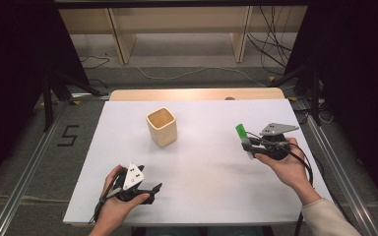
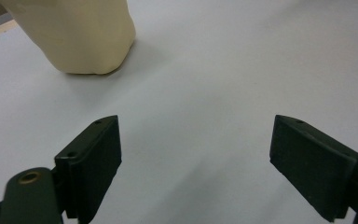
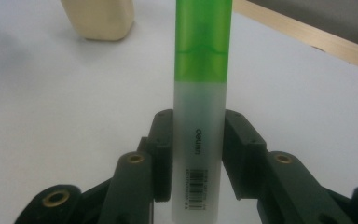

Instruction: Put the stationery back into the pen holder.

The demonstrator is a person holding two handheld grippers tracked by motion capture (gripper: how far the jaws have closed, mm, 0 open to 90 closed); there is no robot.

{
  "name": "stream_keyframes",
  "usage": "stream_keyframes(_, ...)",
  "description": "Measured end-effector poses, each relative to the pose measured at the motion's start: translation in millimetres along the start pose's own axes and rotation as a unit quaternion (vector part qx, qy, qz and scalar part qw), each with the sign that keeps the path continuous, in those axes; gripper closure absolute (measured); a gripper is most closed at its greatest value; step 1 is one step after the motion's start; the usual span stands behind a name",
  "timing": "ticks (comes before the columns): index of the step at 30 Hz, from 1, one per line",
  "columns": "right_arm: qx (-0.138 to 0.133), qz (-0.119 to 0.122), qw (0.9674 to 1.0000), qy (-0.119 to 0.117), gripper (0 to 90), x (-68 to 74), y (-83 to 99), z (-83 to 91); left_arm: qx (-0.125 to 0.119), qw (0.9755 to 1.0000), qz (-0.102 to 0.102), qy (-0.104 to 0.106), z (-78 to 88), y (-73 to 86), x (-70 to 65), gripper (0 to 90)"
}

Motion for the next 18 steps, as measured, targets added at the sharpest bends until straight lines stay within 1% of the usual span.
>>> stream_keyframes(4, -0.016, -0.001, 0.9999, -0.003, 66.3, 2.4, -4.6, -4.2, 0.0, 1.0, 0.001, 0.0, 0.0, -0.2, -0.3, 16.1)
stream_keyframes(10, -0.039, 0.006, 0.9992, -0.011, 66.3, 6.6, -12.1, -10.6, 0.0, 1.0, 0.0, -0.001, -0.1, -0.1, -0.2, 16.2)
stream_keyframes(13, -0.057, 0.005, 0.9982, -0.016, 66.3, 8.9, -17.7, -14.3, 0.0, 1.0, 0.001, -0.001, -0.3, 0.0, -0.1, 16.2)
stream_keyframes(15, -0.062, 0.002, 0.9979, -0.017, 66.4, 9.9, -19.4, -15.5, 0.0, 1.0, 0.001, 0.0, -0.3, 0.0, -0.2, 16.2)
stream_keyframes(18, -0.075, 0.002, 0.9968, -0.027, 66.3, 13.2, -24.8, -19.7, 0.0, 1.0, 0.001, 0.0, -0.4, 0.1, -0.2, 16.2)
Point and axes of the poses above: each handheld gripper's, and its own axes: z roughly backward along the jaws, y roughly out of its underside, x roughly to its left, the point moved 10 cm from there along -z, roughly forward along the jaws, and after that the axes turned 4 degrees about -x, right-handed, at the moved point
